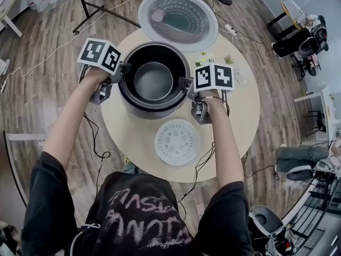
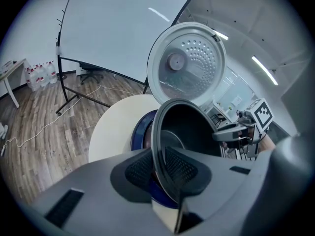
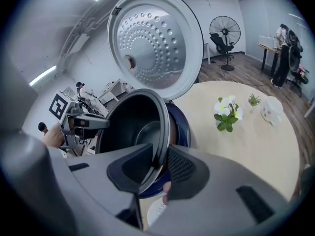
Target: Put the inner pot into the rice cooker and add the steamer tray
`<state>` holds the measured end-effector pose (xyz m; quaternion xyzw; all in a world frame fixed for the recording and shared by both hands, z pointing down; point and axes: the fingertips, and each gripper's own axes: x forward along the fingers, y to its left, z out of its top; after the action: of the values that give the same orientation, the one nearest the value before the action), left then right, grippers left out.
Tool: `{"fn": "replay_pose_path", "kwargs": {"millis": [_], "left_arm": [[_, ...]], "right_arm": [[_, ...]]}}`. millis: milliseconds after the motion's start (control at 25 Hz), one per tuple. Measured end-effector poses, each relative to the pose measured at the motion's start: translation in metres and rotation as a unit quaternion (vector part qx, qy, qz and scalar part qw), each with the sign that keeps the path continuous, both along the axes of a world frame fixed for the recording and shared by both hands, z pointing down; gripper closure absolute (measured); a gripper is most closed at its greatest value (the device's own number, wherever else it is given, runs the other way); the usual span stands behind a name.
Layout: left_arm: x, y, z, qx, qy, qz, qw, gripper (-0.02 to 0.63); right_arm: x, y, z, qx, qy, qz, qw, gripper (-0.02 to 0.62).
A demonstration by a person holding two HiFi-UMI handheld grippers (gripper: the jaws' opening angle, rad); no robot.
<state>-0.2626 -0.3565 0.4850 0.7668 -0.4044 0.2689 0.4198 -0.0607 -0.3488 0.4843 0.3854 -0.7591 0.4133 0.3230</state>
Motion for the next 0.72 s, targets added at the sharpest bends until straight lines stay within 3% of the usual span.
{"fn": "replay_pose_path", "kwargs": {"millis": [240, 720], "left_arm": [[-0.002, 0.001, 0.018, -0.017, -0.014, 0.007, 0.9997, 0.514], [-0.002, 0.007, 0.027, -0.001, -0.036, 0.016, 0.9992, 0.502]], "right_arm": [[-0.001, 0.001, 0.015, -0.012, 0.006, -0.001, 1.000, 0.500], [-0.002, 0.008, 0.025, 0.007, 0.013, -0.012, 1.000, 0.482]]}}
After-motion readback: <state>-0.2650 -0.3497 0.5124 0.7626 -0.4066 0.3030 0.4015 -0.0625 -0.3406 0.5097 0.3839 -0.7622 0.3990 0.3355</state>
